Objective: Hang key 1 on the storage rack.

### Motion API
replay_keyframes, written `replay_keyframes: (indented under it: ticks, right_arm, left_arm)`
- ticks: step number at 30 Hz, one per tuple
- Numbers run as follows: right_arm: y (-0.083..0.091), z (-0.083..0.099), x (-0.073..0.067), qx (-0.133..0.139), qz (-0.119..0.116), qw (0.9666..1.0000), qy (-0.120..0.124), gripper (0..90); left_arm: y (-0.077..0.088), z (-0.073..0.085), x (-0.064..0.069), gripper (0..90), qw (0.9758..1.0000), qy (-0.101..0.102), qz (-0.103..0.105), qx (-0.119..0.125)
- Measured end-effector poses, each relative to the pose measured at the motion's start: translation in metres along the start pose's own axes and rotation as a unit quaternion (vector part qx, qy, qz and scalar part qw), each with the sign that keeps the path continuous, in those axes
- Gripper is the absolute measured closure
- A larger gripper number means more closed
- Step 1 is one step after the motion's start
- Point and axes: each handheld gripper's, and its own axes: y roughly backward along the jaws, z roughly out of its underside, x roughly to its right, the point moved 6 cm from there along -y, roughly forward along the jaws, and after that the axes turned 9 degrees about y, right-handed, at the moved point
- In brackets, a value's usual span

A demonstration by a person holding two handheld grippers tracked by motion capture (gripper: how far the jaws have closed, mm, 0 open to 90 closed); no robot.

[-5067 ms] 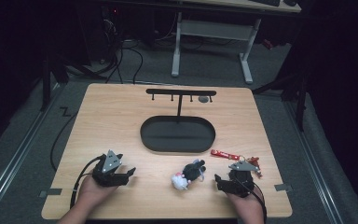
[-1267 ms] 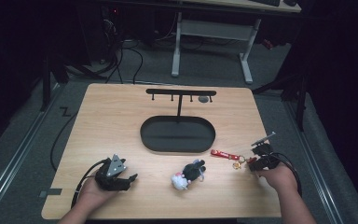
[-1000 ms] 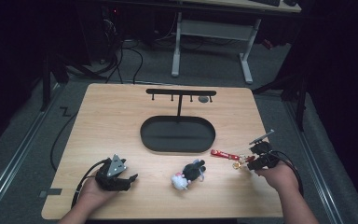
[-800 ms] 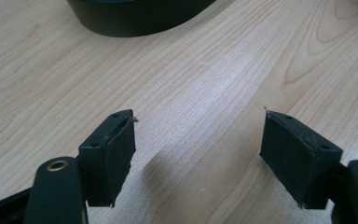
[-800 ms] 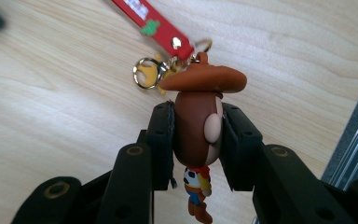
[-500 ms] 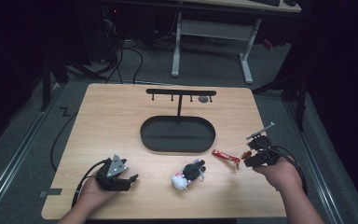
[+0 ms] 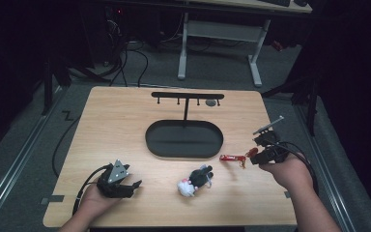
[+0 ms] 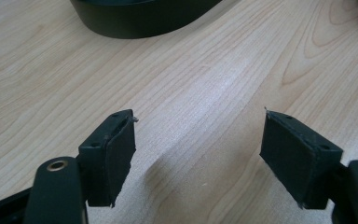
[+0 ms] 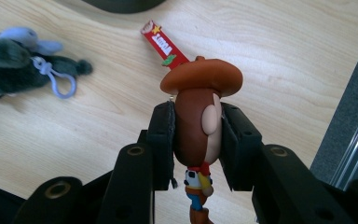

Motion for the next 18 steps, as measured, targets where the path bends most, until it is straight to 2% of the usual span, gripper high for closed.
replay_keyframes:
  ticks: [9,12,18]
  right_arm:
    - [0.017,-0.012,-0.003,0.013,0.001,0.9999,0.007,68.2]
    - [0.021,-0.016,-0.003,0.02,0.003,0.9998,0.007,68.2]
    - [0.027,-0.02,-0.003,0.027,0.004,0.9996,0.007,68.2]
  left_arm:
    - [0.0,-0.001,0.002,26.5,1.0,-0.003,0.004,0.003]
    - [0.002,-0.003,0.002,26.3,0.9999,-0.001,0.006,0.015]
    - [0.003,-0.004,0.002,26.0,0.9998,-0.002,0.003,0.02]
